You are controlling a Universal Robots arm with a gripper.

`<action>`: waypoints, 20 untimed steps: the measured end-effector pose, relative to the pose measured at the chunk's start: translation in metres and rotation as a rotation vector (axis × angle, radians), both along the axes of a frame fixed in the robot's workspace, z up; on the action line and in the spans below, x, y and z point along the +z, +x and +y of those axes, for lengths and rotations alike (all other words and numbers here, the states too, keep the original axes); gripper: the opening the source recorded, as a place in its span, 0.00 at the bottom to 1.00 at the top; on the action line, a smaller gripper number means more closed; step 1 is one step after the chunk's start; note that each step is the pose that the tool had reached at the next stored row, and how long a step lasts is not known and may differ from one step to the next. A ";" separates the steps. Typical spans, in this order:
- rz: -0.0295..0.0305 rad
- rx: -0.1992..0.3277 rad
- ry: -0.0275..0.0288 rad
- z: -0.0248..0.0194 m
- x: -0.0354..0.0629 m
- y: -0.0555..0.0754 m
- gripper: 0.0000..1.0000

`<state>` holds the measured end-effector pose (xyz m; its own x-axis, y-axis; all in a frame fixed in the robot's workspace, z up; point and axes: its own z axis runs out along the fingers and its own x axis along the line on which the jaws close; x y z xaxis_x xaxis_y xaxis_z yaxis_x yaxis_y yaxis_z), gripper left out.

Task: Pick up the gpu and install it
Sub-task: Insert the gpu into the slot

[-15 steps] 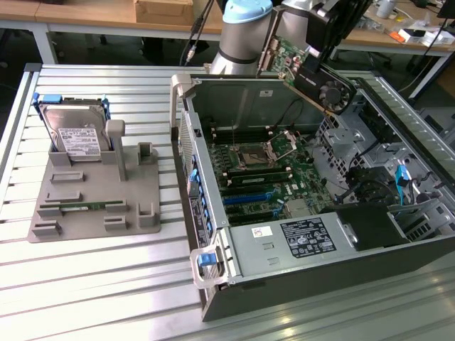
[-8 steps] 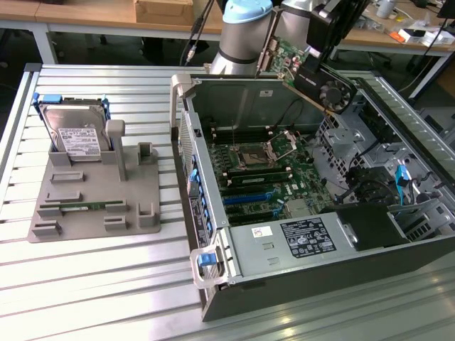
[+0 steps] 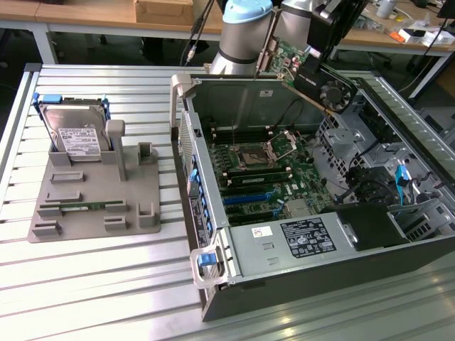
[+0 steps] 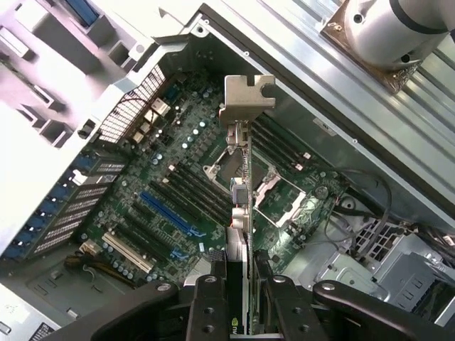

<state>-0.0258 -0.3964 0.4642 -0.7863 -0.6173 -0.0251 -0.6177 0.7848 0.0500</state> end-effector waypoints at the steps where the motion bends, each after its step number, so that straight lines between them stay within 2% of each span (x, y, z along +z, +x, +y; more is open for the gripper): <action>1: 0.0000 0.054 0.0000 0.0000 -0.0001 0.000 0.26; 20: 0.0000 0.170 -0.0001 0.0000 -0.0001 0.000 0.26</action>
